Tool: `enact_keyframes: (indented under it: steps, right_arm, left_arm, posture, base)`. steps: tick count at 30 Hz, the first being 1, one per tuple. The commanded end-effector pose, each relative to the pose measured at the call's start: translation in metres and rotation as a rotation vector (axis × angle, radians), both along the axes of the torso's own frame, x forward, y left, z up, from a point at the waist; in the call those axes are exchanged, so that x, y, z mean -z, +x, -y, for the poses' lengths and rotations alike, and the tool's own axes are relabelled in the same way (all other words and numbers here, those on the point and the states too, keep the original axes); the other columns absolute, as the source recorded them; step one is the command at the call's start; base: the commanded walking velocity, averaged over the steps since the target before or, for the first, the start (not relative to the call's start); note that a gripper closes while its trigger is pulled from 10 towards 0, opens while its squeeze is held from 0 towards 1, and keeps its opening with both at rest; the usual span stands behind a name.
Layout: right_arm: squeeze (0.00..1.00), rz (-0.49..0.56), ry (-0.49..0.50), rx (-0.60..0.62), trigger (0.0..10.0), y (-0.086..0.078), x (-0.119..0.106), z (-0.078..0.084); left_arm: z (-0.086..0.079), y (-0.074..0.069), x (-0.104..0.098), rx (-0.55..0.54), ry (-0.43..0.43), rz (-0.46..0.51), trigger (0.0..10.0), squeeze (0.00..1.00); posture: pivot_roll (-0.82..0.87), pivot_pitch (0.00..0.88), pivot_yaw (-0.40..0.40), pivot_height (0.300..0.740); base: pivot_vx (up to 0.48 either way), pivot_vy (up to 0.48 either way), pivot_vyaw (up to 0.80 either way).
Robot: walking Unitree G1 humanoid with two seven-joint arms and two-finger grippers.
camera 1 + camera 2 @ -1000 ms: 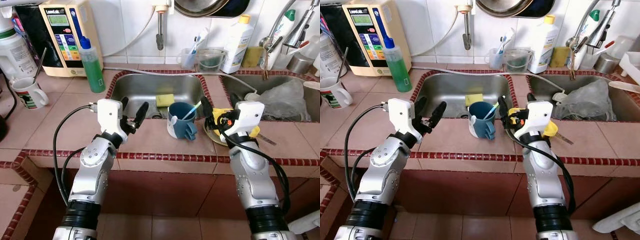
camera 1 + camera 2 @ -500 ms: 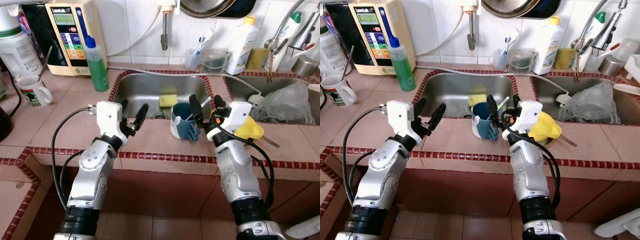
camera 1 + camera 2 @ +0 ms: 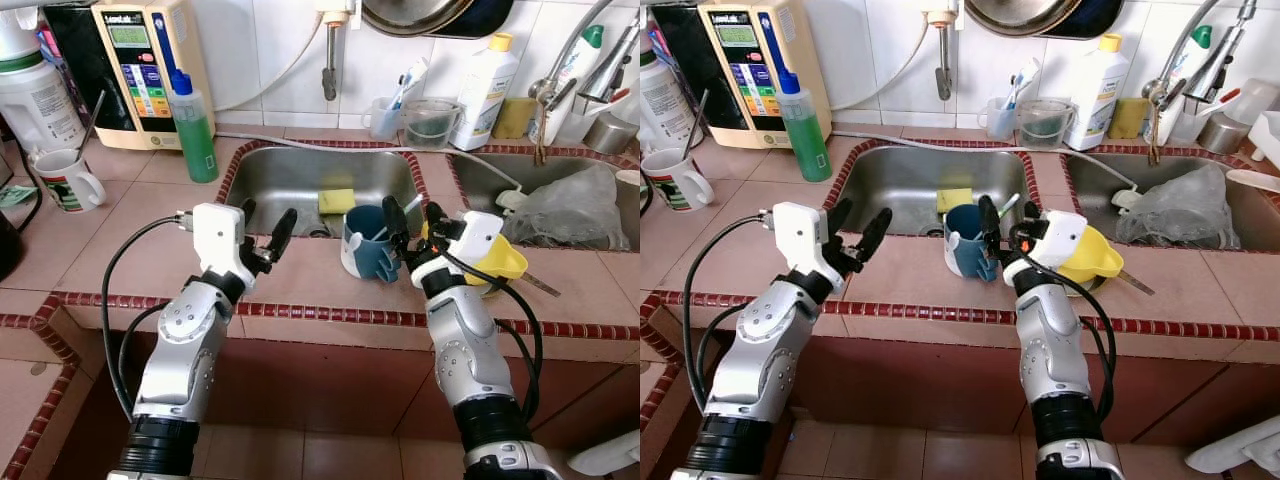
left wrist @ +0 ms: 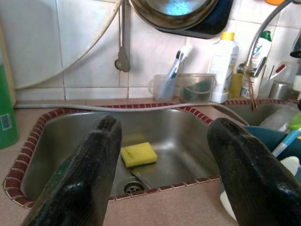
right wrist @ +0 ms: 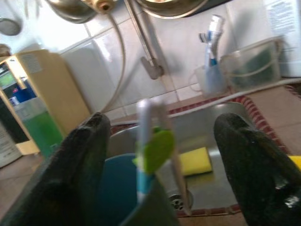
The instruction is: Kitchen organization
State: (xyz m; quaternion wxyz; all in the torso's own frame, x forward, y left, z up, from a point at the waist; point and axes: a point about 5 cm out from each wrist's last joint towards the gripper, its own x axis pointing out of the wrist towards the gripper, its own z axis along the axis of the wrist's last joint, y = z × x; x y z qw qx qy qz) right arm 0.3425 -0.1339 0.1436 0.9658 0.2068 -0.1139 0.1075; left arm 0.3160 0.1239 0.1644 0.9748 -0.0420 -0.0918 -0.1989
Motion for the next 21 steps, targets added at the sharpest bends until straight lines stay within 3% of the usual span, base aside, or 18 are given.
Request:
enact_keyframes:
  steps: [1, 21]
  right_arm:
    - [0.00, -0.007, 0.015, -0.001, 0.0, 0.0027, -0.0018, -0.0012]
    - [0.00, -0.022, 0.030, -0.025, 0.0, 0.0064, -0.0042, -0.0041]
  left_arm:
    - [-0.0009, -0.0016, -0.0028, -0.006, -0.002, 0.005, 10.0, 0.00]
    - [-0.0013, -0.0034, -0.0043, -0.022, -0.012, -0.003, 10.0, 0.00]
  posture:
    - [-0.04, 0.000, 0.010, 0.740]
    - [-0.04, 0.000, 0.008, 0.740]
  base:
    - [0.000, 0.000, 0.00]
    - [0.000, 0.000, 0.00]
